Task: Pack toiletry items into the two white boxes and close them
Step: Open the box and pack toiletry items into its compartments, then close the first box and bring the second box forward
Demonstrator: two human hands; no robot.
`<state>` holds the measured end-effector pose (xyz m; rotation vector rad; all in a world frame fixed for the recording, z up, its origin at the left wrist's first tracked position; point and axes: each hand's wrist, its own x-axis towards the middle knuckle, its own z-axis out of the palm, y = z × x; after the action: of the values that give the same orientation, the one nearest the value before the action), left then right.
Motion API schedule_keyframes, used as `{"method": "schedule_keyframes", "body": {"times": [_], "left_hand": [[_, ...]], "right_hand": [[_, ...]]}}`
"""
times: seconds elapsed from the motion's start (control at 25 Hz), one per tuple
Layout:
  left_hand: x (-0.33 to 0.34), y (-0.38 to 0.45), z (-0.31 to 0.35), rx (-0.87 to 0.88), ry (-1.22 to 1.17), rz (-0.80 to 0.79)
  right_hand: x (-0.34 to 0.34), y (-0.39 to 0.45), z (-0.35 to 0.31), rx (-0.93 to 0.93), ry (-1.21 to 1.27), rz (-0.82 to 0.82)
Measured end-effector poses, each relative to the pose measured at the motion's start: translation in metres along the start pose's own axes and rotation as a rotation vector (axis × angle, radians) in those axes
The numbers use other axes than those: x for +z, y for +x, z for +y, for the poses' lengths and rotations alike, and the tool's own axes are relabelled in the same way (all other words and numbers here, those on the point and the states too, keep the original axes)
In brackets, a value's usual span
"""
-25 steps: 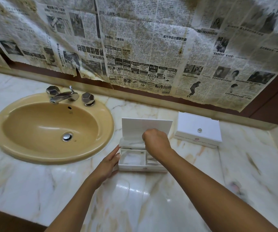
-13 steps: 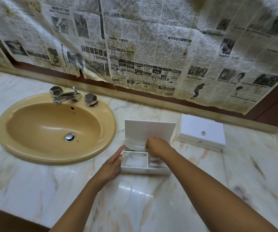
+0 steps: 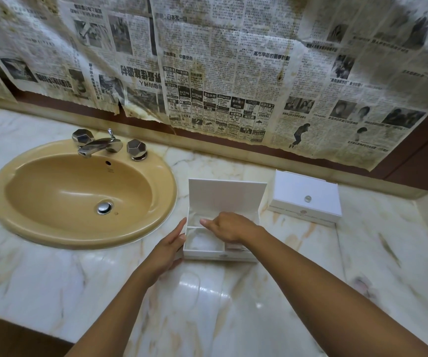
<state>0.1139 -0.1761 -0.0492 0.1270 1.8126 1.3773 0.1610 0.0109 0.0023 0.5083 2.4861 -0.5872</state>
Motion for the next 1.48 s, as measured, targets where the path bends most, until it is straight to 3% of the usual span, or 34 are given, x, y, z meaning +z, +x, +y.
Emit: {"method": "schedule_keyframes", "body": {"times": [0.12,0.24,0.32,0.44,0.6,0.84,1.0,1.12,1.28,1.36,1.48], "left_hand": [[0.0,0.0,-0.002,-0.003,-0.001,0.008],[0.001,-0.001,0.001,-0.01,-0.005,0.028],[0.001,-0.002,0.002,-0.017,-0.006,0.044],[0.002,-0.004,0.003,-0.011,-0.009,0.047],[0.002,-0.007,0.004,0.003,-0.005,0.056],[0.011,-0.01,0.01,-0.029,-0.115,0.166],[0.021,-0.015,0.011,0.008,-0.136,0.185],[0.027,-0.01,0.004,0.088,-0.063,0.239],[0.033,-0.005,-0.005,0.155,0.137,0.297],[0.036,-0.003,-0.005,0.189,0.213,0.314],[0.04,-0.001,0.0,0.219,0.285,0.37]], "right_hand": [[-0.006,-0.008,-0.005,-0.063,-0.025,0.144],[-0.025,-0.019,-0.015,-0.211,-0.039,0.588],[-0.033,-0.02,-0.017,-0.269,-0.103,0.766],[-0.032,-0.018,-0.013,-0.166,-0.247,0.687],[-0.017,-0.027,-0.012,-0.18,-0.258,0.733],[0.012,-0.052,-0.015,-0.164,-0.252,0.369],[0.033,-0.05,-0.008,-0.168,-0.236,0.299],[0.029,-0.046,-0.002,-0.131,-0.092,0.33],[0.032,-0.041,0.022,0.166,0.075,0.636],[0.038,-0.039,0.034,0.311,0.276,0.554],[0.043,-0.032,0.034,0.361,0.524,0.445]]}}
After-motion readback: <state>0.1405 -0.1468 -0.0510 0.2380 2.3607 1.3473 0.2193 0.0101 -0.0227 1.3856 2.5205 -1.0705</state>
